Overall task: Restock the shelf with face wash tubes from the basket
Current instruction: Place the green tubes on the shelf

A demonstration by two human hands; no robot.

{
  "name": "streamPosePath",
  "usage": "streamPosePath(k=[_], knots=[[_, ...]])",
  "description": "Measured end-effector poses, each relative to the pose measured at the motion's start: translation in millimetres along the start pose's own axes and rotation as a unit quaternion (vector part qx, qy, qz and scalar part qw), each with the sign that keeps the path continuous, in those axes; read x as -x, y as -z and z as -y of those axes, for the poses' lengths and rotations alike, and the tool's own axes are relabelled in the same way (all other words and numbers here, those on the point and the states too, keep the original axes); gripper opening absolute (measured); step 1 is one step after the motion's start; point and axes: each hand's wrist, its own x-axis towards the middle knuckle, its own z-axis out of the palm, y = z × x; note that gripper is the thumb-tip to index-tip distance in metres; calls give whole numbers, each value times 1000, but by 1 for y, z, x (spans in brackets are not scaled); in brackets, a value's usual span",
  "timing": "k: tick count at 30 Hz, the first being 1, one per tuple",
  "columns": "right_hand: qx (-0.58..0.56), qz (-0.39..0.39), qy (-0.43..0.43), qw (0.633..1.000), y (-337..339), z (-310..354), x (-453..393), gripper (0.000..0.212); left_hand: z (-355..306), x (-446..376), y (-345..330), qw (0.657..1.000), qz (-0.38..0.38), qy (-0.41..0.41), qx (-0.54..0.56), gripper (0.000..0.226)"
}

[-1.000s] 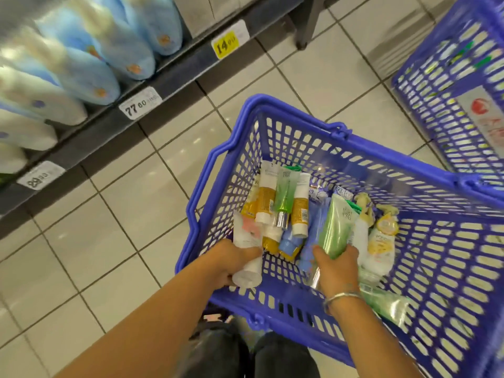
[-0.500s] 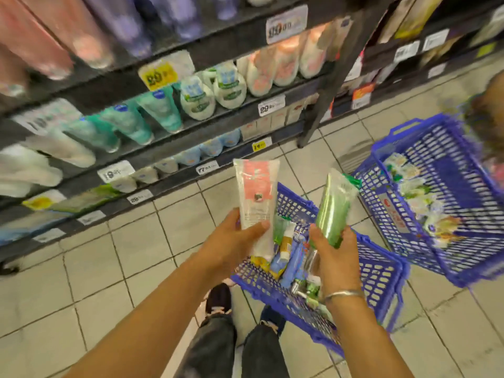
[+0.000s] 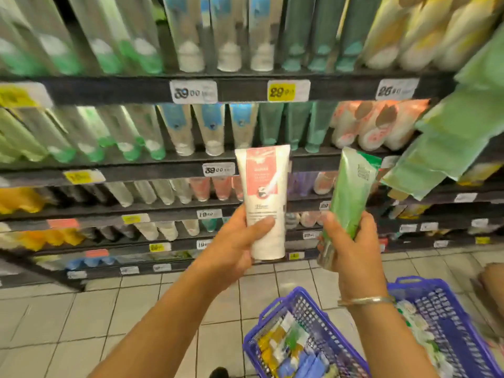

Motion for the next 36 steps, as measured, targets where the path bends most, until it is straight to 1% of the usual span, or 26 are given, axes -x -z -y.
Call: streamPosePath(k=[3,5,8,10,12,15,17,20,24,26,28,30,34,36], knots=[[-6,58,39,998,-25,50,-2,23,-57,18,-5,996,-14,-75,-34,45],[-1,98,61,993,-40,78,-4,25,-96,31,-7,991,-27,-119,-59,47],[-8,125,110,986,-67,116,-9,26,-151,46,-13,977,-26,-172,-124,47],[-34,137,128,982,-85,141,-11,38,-185,54,-17,968,-28,-208,-139,45],[-51,141,145,978,-102,163,-13,48,-215,61,-19,962,-26,-234,-139,53],[-67,146,171,972,-126,194,-16,52,-257,70,-17,957,-12,-257,-131,62],[-66,145,198,967,-143,213,-18,53,-283,75,-13,952,0,-273,-140,64],[-89,137,241,957,-170,244,-17,61,-325,79,-4,937,10,-308,-165,58],[-139,119,273,944,-205,275,-19,65,-386,81,4,915,30,-329,-232,55],[-150,95,288,941,-218,286,-25,61,-419,79,4,907,38,-336,-251,57],[-155,70,300,939,-227,296,-31,53,-451,72,1,900,39,-345,-263,59],[-155,48,308,937,-233,303,-39,48,-481,61,-4,895,40,-355,-268,57],[-163,20,311,936,-237,312,-58,47,-529,37,-18,881,28,-373,-290,51],[-159,11,314,936,-237,319,-68,45,-549,26,-28,870,26,-383,-310,52]])
